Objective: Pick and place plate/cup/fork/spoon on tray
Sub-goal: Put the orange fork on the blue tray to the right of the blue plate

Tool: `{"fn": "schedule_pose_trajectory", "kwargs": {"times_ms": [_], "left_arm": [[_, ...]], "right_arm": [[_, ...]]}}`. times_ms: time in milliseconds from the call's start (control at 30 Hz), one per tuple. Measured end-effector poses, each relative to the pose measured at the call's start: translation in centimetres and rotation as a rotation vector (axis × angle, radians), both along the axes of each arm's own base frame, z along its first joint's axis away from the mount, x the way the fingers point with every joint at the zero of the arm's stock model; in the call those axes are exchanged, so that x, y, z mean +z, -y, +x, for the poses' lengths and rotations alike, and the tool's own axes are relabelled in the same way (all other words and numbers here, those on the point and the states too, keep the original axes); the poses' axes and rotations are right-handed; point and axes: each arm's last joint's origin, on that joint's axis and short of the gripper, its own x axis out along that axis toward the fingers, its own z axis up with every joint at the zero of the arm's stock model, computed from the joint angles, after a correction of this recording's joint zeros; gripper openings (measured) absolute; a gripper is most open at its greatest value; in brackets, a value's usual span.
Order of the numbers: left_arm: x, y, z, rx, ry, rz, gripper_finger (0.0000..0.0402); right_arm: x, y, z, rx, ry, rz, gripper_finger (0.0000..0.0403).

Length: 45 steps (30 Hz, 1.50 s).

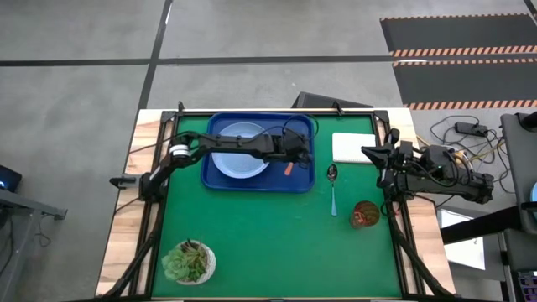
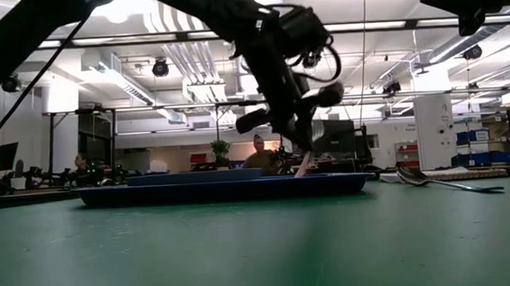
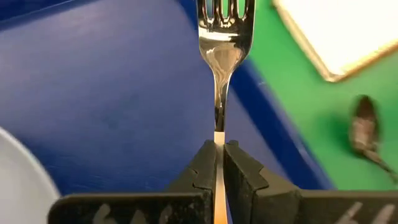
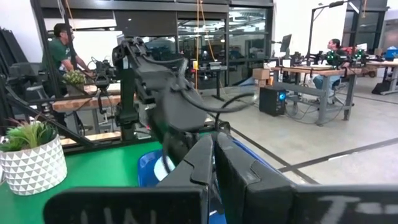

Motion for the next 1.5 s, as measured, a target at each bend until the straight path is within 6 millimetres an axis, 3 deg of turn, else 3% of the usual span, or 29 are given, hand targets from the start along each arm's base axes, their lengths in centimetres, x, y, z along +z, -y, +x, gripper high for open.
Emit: {"fn": "schedule_pose_trajectory", "kwargs": {"times_ms": [200,533,767,1333,1500], "left_arm": [[-1.6,-0.8,-0.8,0.041,-0.050,-0.021,0.0000],[-2.6,-1.9,-1.6,0.077,-0.087,-0.013,0.0000],[-2.7,-2.1,-1.7,0.117,-0.084,0.009,0.0003],[-2.6,-2.1,-1.6,0.148,-0.083,0.058,0.0070],[-1.9,-1.0,-1.5,0.016,-0.094,0.024,0.0071]], "right_arm": [[-0.3,0.0,0.1,0.000,-0.010,0.003,0.0009],[-0.3,0.0,0.2,0.001,-0.007,0.012,0.0009],[-0.3,0.0,0.2,0.001,-0.005,0.017,0.0009],[-0.4,0.0,0.2,0.001,-0.007,0.018,0.0009],[-0.4,0.0,0.2,0.001,-0.012,0.018,0.0009]]}}
